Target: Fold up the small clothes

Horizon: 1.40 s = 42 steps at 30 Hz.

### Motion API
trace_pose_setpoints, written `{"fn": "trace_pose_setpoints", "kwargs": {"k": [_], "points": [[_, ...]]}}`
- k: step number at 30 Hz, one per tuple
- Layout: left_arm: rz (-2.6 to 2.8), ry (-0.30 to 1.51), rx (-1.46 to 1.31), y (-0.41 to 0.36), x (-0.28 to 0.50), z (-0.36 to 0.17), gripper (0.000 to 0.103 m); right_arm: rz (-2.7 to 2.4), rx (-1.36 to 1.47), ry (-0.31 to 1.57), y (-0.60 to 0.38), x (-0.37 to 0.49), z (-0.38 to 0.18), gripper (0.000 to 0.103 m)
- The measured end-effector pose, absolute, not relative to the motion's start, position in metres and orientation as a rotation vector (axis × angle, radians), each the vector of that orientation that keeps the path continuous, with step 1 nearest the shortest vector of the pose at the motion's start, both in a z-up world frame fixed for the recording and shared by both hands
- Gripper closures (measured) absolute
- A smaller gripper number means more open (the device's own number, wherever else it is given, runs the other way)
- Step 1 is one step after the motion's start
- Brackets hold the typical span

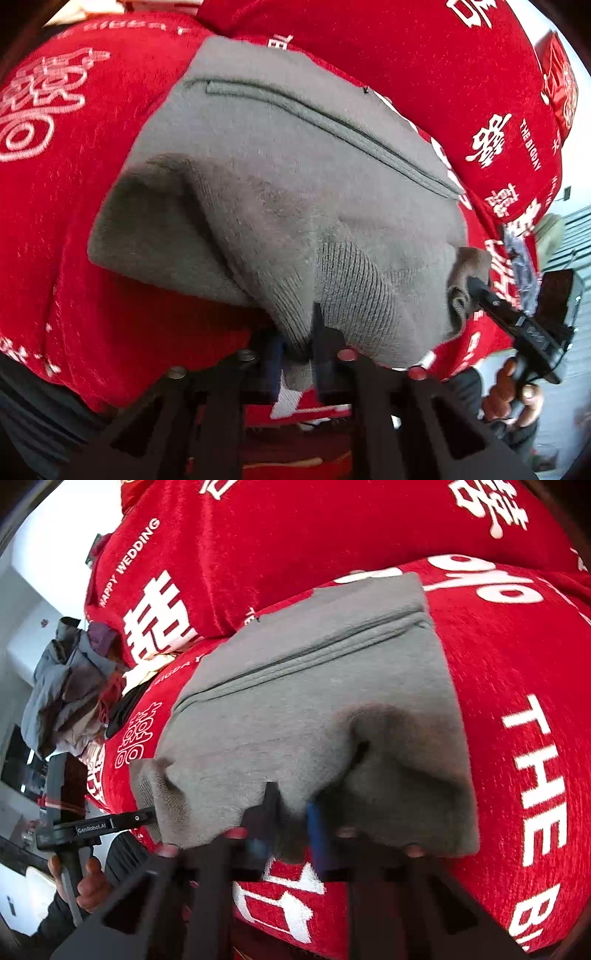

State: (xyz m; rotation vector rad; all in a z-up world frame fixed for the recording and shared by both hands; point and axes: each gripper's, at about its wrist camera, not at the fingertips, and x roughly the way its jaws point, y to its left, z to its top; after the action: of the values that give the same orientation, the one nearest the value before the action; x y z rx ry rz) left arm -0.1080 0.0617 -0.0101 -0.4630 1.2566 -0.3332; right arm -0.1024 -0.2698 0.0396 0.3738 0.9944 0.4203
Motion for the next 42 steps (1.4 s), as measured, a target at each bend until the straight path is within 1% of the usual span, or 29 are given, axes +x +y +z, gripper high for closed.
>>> {"fn": "trace_pose_setpoints", "kwargs": {"k": [2,7,11,21,27,32,35,38,41,42], "points": [[-0.323,1.242,-0.461,0.065,-0.11,-0.008,0.092,0.428,0.385,0.971,-0.271,-0.104,0.043,0.091],[-0.328,1.124,-0.476,0.079,-0.12,0.026,0.093,0.494,0.454,0.864,-0.283,-0.116,0.069,0.091],[-0.314,1.056,-0.495,0.082,-0.113,0.047,0.093,0.495,0.477,0.781,-0.293,-0.117,0.091,0.091],[-0.265,0.94,-0.485,0.084,-0.053,0.096,0.093,0.439,0.49,0.664,-0.304,-0.076,0.132,0.091],[-0.244,0.906,-0.461,0.077,0.002,0.114,0.093,0.401,0.459,0.632,-0.302,-0.021,0.149,0.092],[-0.213,0.929,-0.446,0.07,0.063,0.105,0.093,0.346,0.451,0.66,-0.298,0.045,0.139,0.092],[-0.179,0.948,-0.403,0.063,0.102,0.088,0.093,0.299,0.447,0.706,-0.298,0.089,0.12,0.092],[-0.135,0.996,-0.393,0.06,0.141,0.058,0.093,0.263,0.445,0.774,-0.297,0.128,0.093,0.092],[-0.103,1.063,-0.445,0.065,0.169,0.025,0.092,0.233,0.429,0.844,-0.293,0.158,0.066,0.091],[-0.096,1.09,-0.464,0.068,0.175,0.016,0.092,0.217,0.436,0.879,-0.293,0.168,0.056,0.087]]}}
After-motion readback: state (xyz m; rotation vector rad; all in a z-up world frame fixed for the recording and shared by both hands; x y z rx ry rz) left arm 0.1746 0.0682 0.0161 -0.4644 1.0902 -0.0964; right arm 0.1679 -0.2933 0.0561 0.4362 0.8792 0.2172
